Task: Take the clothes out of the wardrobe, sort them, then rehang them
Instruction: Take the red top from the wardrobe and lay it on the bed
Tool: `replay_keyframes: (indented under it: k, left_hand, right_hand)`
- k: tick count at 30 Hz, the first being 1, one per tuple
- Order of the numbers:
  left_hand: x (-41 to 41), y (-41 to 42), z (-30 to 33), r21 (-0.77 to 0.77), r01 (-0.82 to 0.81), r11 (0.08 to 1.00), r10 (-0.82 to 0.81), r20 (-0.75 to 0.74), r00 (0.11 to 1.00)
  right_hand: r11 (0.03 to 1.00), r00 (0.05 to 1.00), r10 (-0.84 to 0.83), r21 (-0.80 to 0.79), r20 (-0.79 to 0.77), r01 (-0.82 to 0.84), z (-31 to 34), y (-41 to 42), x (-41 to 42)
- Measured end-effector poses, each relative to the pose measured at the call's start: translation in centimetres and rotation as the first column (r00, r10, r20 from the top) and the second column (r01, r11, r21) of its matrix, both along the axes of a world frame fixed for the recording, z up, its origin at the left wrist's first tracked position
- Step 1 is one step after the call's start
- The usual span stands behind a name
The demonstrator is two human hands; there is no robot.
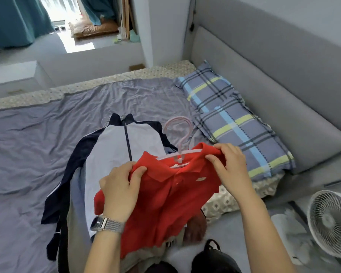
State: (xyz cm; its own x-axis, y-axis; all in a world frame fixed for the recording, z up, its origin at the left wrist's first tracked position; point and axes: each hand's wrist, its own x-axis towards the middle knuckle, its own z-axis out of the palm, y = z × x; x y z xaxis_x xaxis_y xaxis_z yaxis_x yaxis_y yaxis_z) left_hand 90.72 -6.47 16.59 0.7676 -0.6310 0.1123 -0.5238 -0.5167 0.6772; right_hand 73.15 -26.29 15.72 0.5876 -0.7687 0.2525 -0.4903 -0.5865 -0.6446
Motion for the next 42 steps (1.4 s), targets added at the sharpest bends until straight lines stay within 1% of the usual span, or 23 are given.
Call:
replay_keyframes:
  k: [5,9,13,17,20,22,26,28,30,31,33,35,37,40,42]
  left_hand:
    - [-4.6,-5.5,0.9,-0.006,0.092,0.996,-0.092,0.045,0.995]
    - [-8.8,-11.2,0.3,-0.026,0.122,0.992,-0.123,-0.009,0.992]
    - [-13.5,-16.8,-0.4,-0.055,0.099,0.994,-0.101,-0.044,0.994]
    - [-15.6,-20.3,-1.2,-0.072,0.052,0.996,-0.058,-0.081,0.995]
    - [-15.1,-21.4,-1.5,-0.082,0.021,0.996,-0.033,-0.146,0.989]
    - [-14.1,-22.1,-2.3,-0.047,0.006,0.999,-0.014,-0.169,0.986]
    - [-10.6,-24.4,-5.7,0.134,0.041,0.99,-0.022,-0.143,0.989]
    - [-8.3,-25.7,-7.5,0.234,0.089,0.968,-0.06,-0.129,0.99]
    - [-5.9,-27.2,-8.9,0.274,0.137,0.952,-0.12,-0.079,0.99]
    - [-4.9,-27.9,-9.2,0.266,0.172,0.949,-0.16,-0.067,0.985]
    - [-3.2,-29.5,-9.0,0.193,0.212,0.958,-0.2,-0.079,0.977]
    - [-1.8,-31.1,-7.7,0.115,0.192,0.975,-0.185,-0.075,0.98]
    - [-0.2,-32.9,-6.7,0.066,0.15,0.986,-0.151,-0.003,0.989]
    - [2.4,-35.8,-7.0,0.097,0.06,0.993,-0.068,0.077,0.995]
    - [3.7,-37.6,-8.2,0.131,0.011,0.991,-0.018,0.052,0.998]
  right_hand:
    - [0.995,0.995,-0.097,-0.026,0.038,0.098,0.6,-3.9,-6.6]
    - [0.987,0.989,-0.148,-0.065,0.03,0.149,0.8,-8.5,-11.7]
    - [0.982,0.986,-0.167,-0.087,-0.011,0.166,0.6,-14.0,-16.0]
    - [0.983,0.99,-0.131,-0.14,-0.059,0.122,0.6,-18.5,-17.1]
    - [0.985,0.996,-0.064,-0.164,-0.067,0.052,0.9,-21.1,-15.8]
    - [0.986,0.997,-0.012,-0.165,-0.079,-0.001,0.5,-22.6,-14.2]
    - [0.993,0.978,0.04,-0.101,-0.207,-0.062,-1.4,-25.5,-10.4]
    - [0.992,0.964,0.067,-0.085,-0.256,-0.091,-2.5,-27.0,-8.9]
    - [0.988,0.951,0.096,-0.084,-0.295,-0.126,-3.3,-28.6,-7.6]
    - [0.986,0.945,0.105,-0.091,-0.309,-0.139,-3.5,-29.4,-6.9]
    - [0.982,0.941,0.12,-0.101,-0.317,-0.16,-3.4,-31.1,-5.3]
    - [0.978,0.942,0.126,-0.118,-0.311,-0.17,-2.6,-33.1,-3.6]
    - [0.976,0.948,0.125,-0.137,-0.293,-0.171,-1.8,-35.1,-1.8]
    - [0.972,0.952,0.133,-0.151,-0.275,-0.18,-2.0,-37.9,1.0]
    - [0.972,0.942,0.167,-0.11,-0.292,-0.207,-3.8,-39.6,2.7]
